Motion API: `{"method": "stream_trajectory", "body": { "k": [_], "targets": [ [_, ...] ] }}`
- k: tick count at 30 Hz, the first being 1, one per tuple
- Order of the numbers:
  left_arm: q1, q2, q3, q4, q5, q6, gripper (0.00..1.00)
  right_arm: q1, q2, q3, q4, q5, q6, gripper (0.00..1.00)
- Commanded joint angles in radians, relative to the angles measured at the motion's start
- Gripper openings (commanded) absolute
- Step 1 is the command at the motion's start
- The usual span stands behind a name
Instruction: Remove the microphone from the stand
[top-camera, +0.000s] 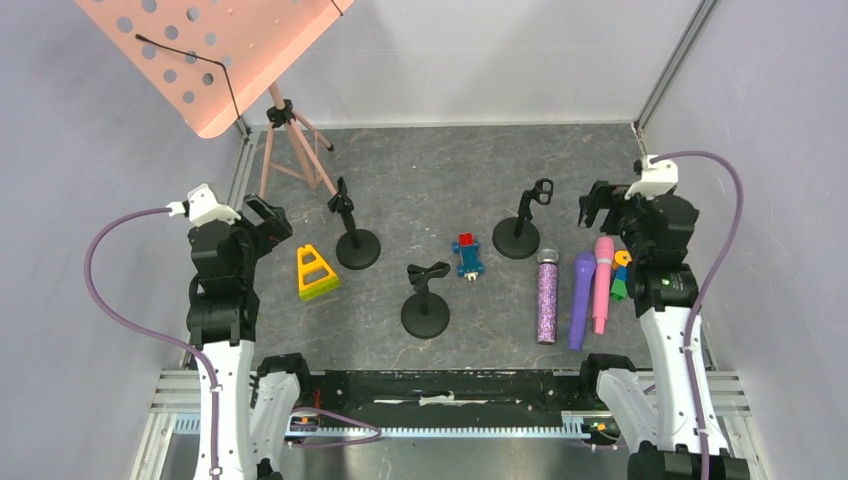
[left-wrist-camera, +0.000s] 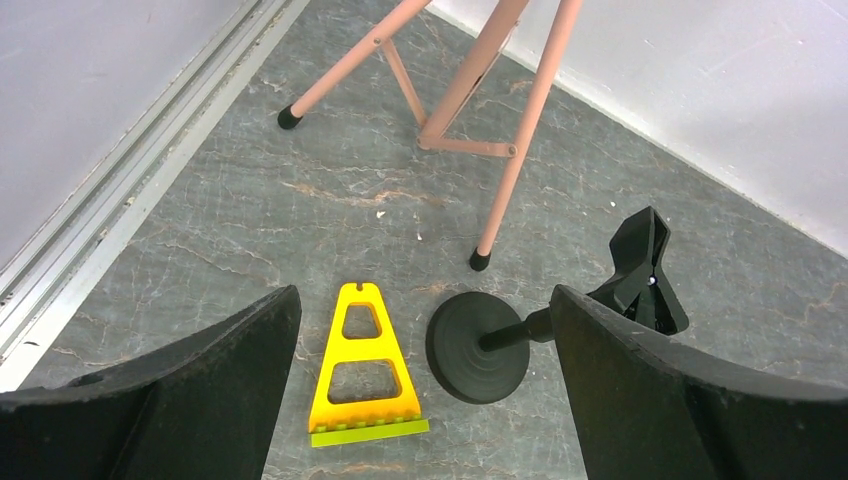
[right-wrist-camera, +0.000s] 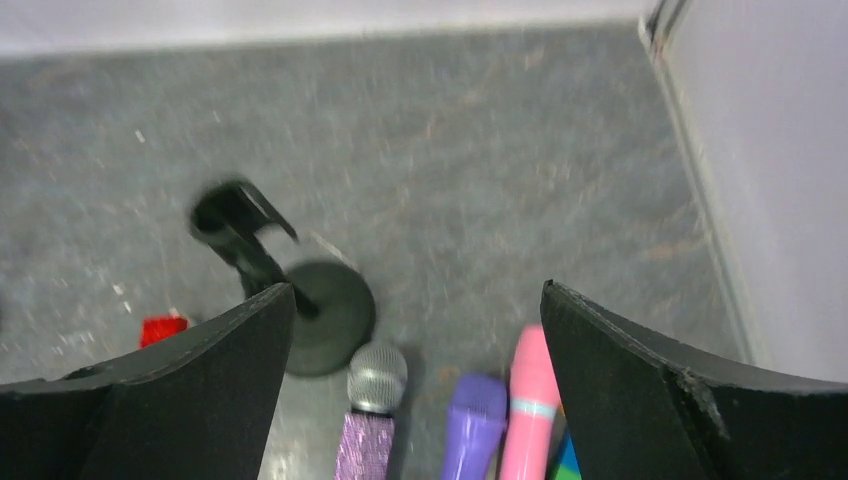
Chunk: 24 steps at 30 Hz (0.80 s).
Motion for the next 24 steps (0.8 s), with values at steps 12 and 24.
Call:
{"method": "stream_trajectory", "body": {
  "k": [12,24],
  "targets": [
    [0.006,0.024,-0.048,0.064,0.152,-0.024,1.00,-0.003,-0.053,-0.014,-0.017,0.032,-0.046,0.98],
    [0.005,0.025,-0.056,0.035,0.043,-0.074,1.00,-0.003,-0.057,-0.070,-0.023,0.017,0.019,0.98]
  ]
}}
